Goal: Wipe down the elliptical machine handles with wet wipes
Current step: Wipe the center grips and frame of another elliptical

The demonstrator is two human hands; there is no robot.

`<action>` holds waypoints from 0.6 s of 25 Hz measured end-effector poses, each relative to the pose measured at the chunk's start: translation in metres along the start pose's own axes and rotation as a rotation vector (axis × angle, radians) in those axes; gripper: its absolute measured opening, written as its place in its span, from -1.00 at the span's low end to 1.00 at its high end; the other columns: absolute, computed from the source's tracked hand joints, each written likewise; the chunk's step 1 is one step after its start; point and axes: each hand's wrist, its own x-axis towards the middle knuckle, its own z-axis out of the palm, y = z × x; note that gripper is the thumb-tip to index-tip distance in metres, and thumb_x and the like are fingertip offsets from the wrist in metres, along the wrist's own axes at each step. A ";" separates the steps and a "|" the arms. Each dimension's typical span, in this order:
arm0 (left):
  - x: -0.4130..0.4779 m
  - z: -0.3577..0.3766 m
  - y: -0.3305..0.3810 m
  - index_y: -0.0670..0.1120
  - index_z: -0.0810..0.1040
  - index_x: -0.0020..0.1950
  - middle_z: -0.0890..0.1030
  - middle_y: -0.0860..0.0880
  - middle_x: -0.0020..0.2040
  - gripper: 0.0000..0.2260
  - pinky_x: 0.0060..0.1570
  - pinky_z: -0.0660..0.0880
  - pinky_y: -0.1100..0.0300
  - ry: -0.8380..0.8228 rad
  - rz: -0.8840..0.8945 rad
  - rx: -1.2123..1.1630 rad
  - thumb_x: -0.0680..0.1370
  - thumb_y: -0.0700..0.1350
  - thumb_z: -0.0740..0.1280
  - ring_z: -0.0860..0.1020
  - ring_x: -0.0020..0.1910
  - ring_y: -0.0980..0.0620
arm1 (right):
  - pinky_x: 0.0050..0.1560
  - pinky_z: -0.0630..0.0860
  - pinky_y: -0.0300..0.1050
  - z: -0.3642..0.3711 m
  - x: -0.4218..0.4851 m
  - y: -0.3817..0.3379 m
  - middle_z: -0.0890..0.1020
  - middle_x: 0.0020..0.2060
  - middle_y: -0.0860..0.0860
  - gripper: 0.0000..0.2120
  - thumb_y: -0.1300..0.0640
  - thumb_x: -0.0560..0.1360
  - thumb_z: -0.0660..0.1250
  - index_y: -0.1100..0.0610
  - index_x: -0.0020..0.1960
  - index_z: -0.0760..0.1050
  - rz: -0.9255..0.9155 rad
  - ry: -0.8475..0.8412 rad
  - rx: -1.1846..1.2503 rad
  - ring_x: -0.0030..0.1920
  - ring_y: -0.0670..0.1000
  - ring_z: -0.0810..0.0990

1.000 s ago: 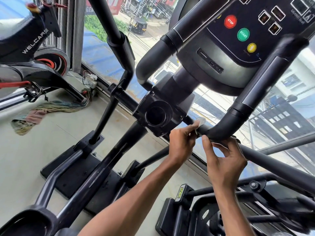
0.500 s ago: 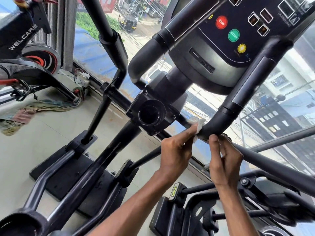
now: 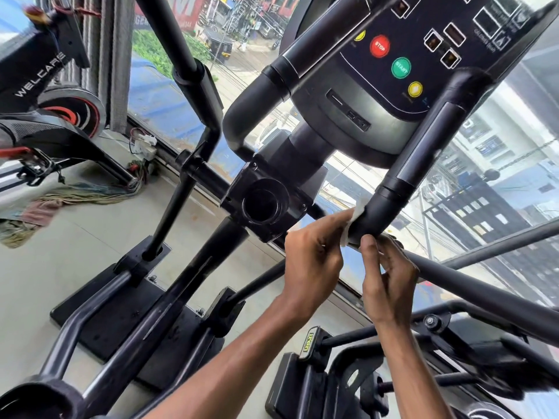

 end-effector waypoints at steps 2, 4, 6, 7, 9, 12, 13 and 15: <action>0.000 0.000 0.004 -0.14 0.73 0.17 0.74 0.07 -0.13 -0.68 -0.20 0.58 0.25 -0.004 -0.042 0.010 0.52 -0.40 0.33 0.65 -0.22 0.27 | 0.06 0.49 -0.32 0.000 -0.001 0.001 0.73 -0.01 -0.08 -0.60 -0.18 0.64 0.19 0.08 0.11 0.67 0.006 0.002 -0.007 0.09 -0.12 0.67; 0.015 0.005 0.018 -0.15 0.75 0.12 0.76 0.04 -0.09 -0.76 -0.12 0.64 0.17 0.015 -0.119 -0.071 0.55 -0.35 0.37 0.70 -0.16 0.20 | 0.05 0.51 -0.30 0.001 -0.001 0.000 0.73 0.00 -0.08 -0.59 -0.24 0.64 0.19 0.03 0.11 0.66 0.006 0.001 -0.009 0.08 -0.14 0.67; 0.034 0.011 0.031 -0.14 0.76 0.09 0.77 0.03 -0.08 -0.82 -0.04 0.66 0.10 0.011 -0.173 -0.138 0.57 -0.30 0.41 0.72 -0.12 0.13 | 0.01 0.52 -0.33 0.001 0.000 -0.003 0.73 0.01 -0.11 -0.57 -0.33 0.63 0.17 -0.05 0.13 0.64 0.016 0.005 -0.002 0.07 -0.17 0.68; 0.038 0.012 0.032 -0.14 0.76 0.09 0.77 0.03 -0.08 -0.83 -0.02 0.66 0.07 0.002 -0.162 -0.127 0.57 -0.28 0.42 0.72 -0.10 0.12 | -0.01 0.51 -0.35 0.001 0.000 -0.004 0.73 0.01 -0.11 -0.57 -0.33 0.62 0.17 -0.06 0.13 0.64 0.019 0.009 0.004 0.07 -0.18 0.68; 0.034 0.010 0.026 -0.14 0.75 0.11 0.77 0.01 -0.06 -0.82 -0.05 0.66 0.08 -0.021 -0.084 -0.067 0.57 -0.30 0.41 0.72 -0.10 0.13 | -0.01 0.48 -0.39 0.001 -0.001 -0.004 0.73 -0.01 -0.08 -0.60 -0.27 0.63 0.19 -0.01 0.11 0.65 0.013 0.021 0.012 0.05 -0.20 0.67; 0.012 -0.001 -0.002 -0.16 0.73 0.16 0.77 -0.01 -0.01 -0.77 -0.07 0.66 0.13 -0.017 0.049 0.020 0.55 -0.36 0.42 0.72 -0.07 0.13 | 0.04 0.47 -0.39 0.003 -0.001 -0.003 0.73 -0.01 -0.07 -0.60 -0.15 0.64 0.20 0.10 0.09 0.68 0.010 0.044 0.001 0.06 -0.23 0.66; 0.007 -0.003 -0.013 -0.16 0.73 0.17 0.76 -0.01 0.01 -0.75 -0.06 0.66 0.16 -0.011 0.088 0.054 0.54 -0.38 0.41 0.72 -0.05 0.14 | 0.05 0.48 -0.38 0.003 -0.002 -0.002 0.74 -0.01 -0.06 -0.59 -0.14 0.64 0.20 0.13 0.10 0.68 0.012 0.044 -0.006 0.06 -0.22 0.66; 0.000 -0.003 -0.032 -0.16 0.71 0.20 0.75 0.00 0.06 -0.71 -0.04 0.66 0.20 -0.014 0.149 0.104 0.54 -0.40 0.40 0.71 0.00 0.17 | 0.06 0.49 -0.36 0.004 -0.001 0.000 0.74 -0.01 -0.05 -0.58 -0.14 0.65 0.20 0.14 0.10 0.69 0.002 0.053 -0.013 0.06 -0.20 0.67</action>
